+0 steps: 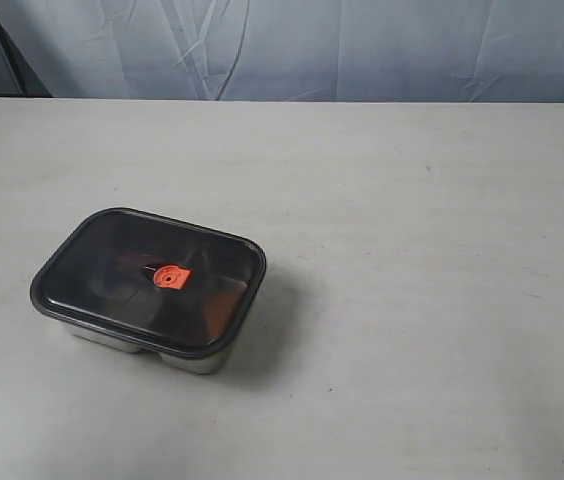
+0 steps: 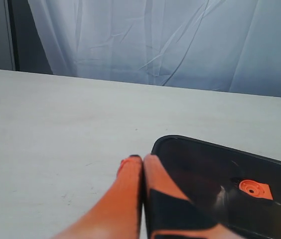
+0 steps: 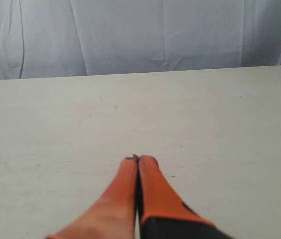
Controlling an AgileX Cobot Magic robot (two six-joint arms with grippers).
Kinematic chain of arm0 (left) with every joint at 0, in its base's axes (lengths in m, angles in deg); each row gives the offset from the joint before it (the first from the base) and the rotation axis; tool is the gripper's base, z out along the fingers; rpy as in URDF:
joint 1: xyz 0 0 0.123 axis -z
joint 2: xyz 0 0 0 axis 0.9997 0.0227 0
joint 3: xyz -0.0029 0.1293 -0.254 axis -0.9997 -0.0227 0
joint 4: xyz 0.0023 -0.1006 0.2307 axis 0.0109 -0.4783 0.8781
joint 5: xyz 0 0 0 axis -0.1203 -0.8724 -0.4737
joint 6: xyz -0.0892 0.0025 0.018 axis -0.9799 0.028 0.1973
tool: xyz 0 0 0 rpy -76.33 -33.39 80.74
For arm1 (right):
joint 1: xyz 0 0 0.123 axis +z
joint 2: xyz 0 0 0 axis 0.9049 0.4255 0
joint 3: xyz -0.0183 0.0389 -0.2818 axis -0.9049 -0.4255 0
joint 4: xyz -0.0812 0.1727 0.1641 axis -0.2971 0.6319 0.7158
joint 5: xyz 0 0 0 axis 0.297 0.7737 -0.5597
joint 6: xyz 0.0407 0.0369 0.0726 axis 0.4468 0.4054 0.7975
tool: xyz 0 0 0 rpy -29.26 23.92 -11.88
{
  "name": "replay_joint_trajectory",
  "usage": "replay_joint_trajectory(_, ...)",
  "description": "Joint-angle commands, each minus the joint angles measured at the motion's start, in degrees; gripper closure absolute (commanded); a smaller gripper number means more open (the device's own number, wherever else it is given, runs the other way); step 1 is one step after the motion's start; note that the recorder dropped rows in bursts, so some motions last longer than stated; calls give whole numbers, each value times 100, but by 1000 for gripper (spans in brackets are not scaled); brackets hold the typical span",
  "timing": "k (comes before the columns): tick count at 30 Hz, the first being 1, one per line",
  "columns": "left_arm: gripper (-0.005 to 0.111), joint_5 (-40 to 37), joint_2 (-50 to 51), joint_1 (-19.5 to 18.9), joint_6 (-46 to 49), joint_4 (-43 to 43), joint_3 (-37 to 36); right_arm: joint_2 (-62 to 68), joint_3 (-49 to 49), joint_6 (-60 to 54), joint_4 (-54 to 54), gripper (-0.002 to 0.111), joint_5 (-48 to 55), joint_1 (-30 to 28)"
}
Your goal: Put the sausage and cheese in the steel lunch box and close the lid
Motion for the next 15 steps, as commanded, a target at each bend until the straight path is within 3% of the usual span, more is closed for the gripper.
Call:
replay_joint_trajectory(1, 106, 58, -33, -14, 0, -54, -25, -23, -12, -48, -13, 109, -41, -29)
replay_joint_trajectory(15, 106, 45, -33, -14, 0, 4, -25, -23, -12, -48, -18, 109, -55, -29)
